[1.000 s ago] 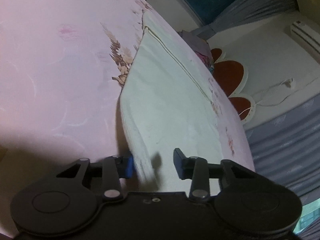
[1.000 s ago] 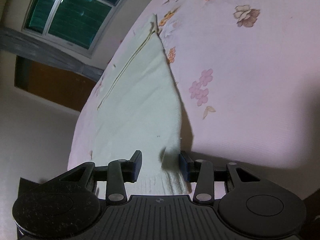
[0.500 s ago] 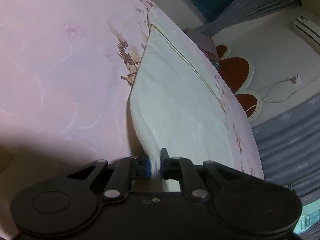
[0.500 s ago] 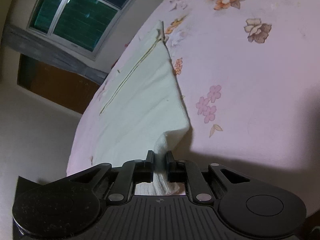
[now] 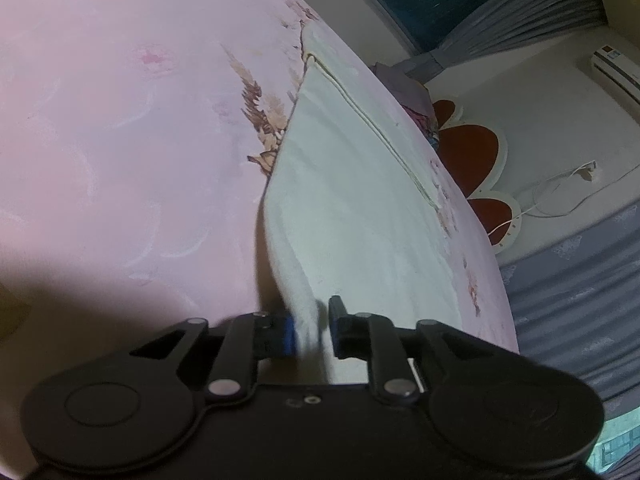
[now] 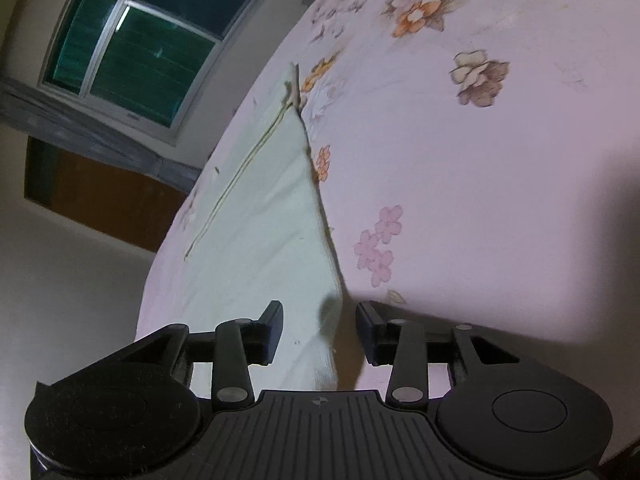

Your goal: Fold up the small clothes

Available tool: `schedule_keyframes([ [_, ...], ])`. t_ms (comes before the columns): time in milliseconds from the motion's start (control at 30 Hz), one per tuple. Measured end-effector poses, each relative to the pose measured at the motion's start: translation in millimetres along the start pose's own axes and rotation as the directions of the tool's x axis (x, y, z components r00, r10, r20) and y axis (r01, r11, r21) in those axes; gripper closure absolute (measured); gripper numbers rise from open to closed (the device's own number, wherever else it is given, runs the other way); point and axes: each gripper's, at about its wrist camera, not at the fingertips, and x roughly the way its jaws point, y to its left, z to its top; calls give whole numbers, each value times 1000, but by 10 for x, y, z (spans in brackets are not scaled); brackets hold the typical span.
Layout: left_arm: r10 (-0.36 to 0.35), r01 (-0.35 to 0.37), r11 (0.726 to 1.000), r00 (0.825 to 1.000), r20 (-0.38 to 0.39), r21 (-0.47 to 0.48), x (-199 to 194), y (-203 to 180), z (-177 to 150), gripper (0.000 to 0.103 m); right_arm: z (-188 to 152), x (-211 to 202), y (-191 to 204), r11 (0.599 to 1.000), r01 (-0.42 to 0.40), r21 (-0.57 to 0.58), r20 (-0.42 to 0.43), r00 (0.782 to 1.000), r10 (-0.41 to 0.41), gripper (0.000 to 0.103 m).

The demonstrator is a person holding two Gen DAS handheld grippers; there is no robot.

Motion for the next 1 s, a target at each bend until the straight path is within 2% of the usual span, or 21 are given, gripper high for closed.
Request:
schedule_keyframes([
  [167,-13,13,1000,1000,-7,-1,-13,3,-40,85,-173,14,2,997,-73,-19,-80,994,71,65],
  [200,-14,14,1000,1000,-7,1,-19,6,-54,85,-223,-12,18,996,-79,-37,-94,993,75,73],
  [233,-12,12,1000,1000,-7,2,-21,9,-58,85,-261,-19,35,995,-82,-57,-113,991,75,87],
  [300,-4,4,1000,1000,-7,7,-16,-9,-62,87,-292,-37,48,993,-89,-76,-127,989,79,88],
  [333,5,-5,1000,1000,-7,10,-7,-31,-56,93,-287,-42,54,992,-89,-85,-126,989,78,89],
  [367,30,-30,999,1000,0,21,-13,-58,-52,99,-278,-51,65,991,-93,-95,-121,989,81,99],
  [400,35,-36,999,999,25,36,-55,-91,-52,99,-261,-70,85,989,-102,-104,-109,990,90,100],
  [467,-8,4,999,997,80,46,-169,-147,-64,99,-222,-196,122,982,-155,-107,-80,986,147,100],
  [533,33,-40,996,996,87,74,-205,-174,-74,99,-211,-284,190,978,-152,-142,-59,988,145,100],
  [600,104,-106,991,994,32,77,-99,-104,-95,99,-241,-228,128,983,-98,-153,-82,993,86,100],
  [667,89,-91,995,995,42,44,-97,-66,-95,99,-283,-85,52,986,-6,-166,-133,991,-17,100],
  [800,53,-56,998,995,80,34,-189,-148,-51,99,-232,-235,83,989,-86,-124,-62,995,79,100],
  [933,-2,2,1000,991,135,-5,-268,-267,93,99,-37,-352,348,976,-128,-178,-18,992,127,100],
  [1000,-24,22,1000,986,165,10,-297,-403,237,99,104,-362,514,967,-140,-215,-4,990,142,100],
])
